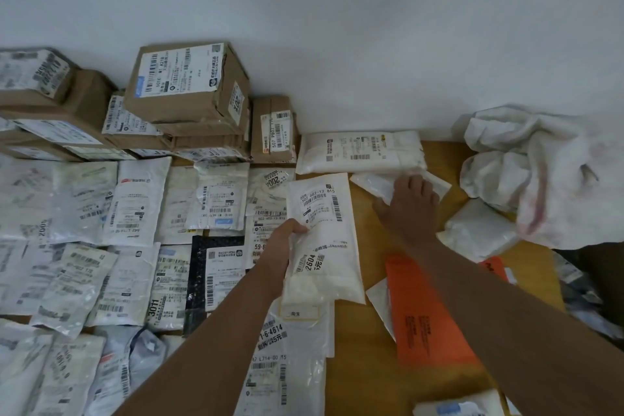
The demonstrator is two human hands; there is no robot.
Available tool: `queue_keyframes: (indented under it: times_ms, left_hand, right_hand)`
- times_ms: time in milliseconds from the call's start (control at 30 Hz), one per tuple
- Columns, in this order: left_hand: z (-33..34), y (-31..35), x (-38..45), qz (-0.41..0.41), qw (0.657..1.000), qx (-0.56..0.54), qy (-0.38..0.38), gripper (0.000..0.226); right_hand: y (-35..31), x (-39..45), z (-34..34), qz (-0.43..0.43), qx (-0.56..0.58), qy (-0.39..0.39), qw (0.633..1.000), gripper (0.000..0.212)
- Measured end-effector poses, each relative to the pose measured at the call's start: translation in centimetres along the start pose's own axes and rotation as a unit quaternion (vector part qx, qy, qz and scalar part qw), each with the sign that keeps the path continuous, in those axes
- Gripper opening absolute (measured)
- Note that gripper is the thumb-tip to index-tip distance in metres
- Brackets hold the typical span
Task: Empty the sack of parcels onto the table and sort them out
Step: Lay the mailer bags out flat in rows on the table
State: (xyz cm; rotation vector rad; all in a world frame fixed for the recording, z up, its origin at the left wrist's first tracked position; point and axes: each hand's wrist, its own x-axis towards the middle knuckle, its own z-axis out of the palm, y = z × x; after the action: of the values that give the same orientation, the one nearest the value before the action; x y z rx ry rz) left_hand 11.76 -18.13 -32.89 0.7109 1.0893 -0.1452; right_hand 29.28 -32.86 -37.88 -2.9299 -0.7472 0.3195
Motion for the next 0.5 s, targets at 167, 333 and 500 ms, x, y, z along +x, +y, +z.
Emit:
queue_keyframes:
  times_ms: [167, 333, 500]
  left_hand:
    - [2.4, 0.3, -0.1, 0.060, 0.995, 0.066, 0.052, 0.011]
    - [7.1, 3.3, 2.4, 0.049, 0.999, 0.010, -0.017, 0.020]
    - [8.9, 5.2, 5.6, 0.069, 0.997, 0.016, -0.010, 0.044]
  right_hand:
    - [2.7, 0.9, 0.9, 0.063, -0.028, -0.161, 0.985, 0.088]
    - [2.8, 1.9, 1.0, -0.044, -0.091, -0.073, 0.992, 0.061]
    - [3.0, 0.8, -1.3, -0.054, -0.038, -0.076, 0.995, 0.024]
